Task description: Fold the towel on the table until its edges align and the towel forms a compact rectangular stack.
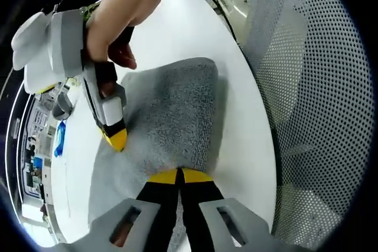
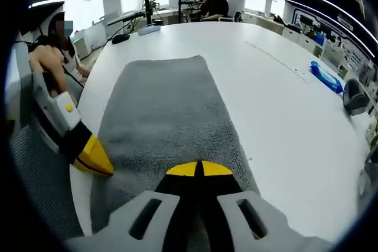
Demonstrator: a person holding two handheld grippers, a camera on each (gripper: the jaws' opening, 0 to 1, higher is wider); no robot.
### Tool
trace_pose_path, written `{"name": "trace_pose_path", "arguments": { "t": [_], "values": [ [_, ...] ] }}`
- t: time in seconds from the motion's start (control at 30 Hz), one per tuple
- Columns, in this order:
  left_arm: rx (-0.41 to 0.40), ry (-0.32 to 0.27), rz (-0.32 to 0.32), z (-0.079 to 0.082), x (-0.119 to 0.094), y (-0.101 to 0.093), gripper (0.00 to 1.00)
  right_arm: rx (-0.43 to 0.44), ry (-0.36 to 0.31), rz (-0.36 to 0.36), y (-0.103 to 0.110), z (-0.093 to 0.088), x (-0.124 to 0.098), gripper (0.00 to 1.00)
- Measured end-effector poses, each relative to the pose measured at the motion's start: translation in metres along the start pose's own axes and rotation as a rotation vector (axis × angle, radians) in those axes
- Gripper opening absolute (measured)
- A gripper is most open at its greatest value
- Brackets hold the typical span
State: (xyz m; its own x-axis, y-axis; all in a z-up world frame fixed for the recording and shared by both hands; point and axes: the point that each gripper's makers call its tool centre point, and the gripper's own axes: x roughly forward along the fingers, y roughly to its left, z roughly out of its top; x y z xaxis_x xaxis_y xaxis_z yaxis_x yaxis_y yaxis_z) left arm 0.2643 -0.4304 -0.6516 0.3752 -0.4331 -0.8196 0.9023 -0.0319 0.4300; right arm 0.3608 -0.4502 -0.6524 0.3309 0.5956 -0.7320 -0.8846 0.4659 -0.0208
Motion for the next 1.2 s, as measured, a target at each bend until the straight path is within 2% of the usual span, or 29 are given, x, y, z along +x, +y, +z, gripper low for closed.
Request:
{"name": "trace_pose_path", "arguments": {
  "t": [0.37, 0.5, 0.57, 0.63, 0.7, 1.2],
  "values": [
    [-0.021, 0.030, 0.022, -0.021, -0.007, 0.005, 0.00, 0.036, -0.014, -0.020, 0.011, -0.015, -0.014, 0.00],
    [-0.034, 0.043, 0.039, -0.032, -0.010, 0.009, 0.00, 0.077, -0.037, -0.016, 0.016, -0.017, -0.016, 0.00],
    [-0.081, 0.038, 0.057, -0.037, -0.010, 0.013, 0.00, 0.098, -0.044, -0.015, 0.019, -0.018, -0.017, 0.00],
    [-0.196, -0.005, 0.069, -0.039, -0.010, 0.016, 0.00, 0.100, -0.044, -0.018, 0.022, -0.019, -0.018, 0.00],
    [-0.227, -0.023, 0.065, -0.041, -0.010, 0.019, 0.00, 0.105, -0.047, -0.025, 0.023, -0.019, -0.018, 0.00],
    [-0.230, -0.015, 0.137, -0.053, -0.008, 0.033, 0.00, 0.085, -0.044, -0.077, 0.029, -0.019, -0.018, 0.00]
  ]
}}
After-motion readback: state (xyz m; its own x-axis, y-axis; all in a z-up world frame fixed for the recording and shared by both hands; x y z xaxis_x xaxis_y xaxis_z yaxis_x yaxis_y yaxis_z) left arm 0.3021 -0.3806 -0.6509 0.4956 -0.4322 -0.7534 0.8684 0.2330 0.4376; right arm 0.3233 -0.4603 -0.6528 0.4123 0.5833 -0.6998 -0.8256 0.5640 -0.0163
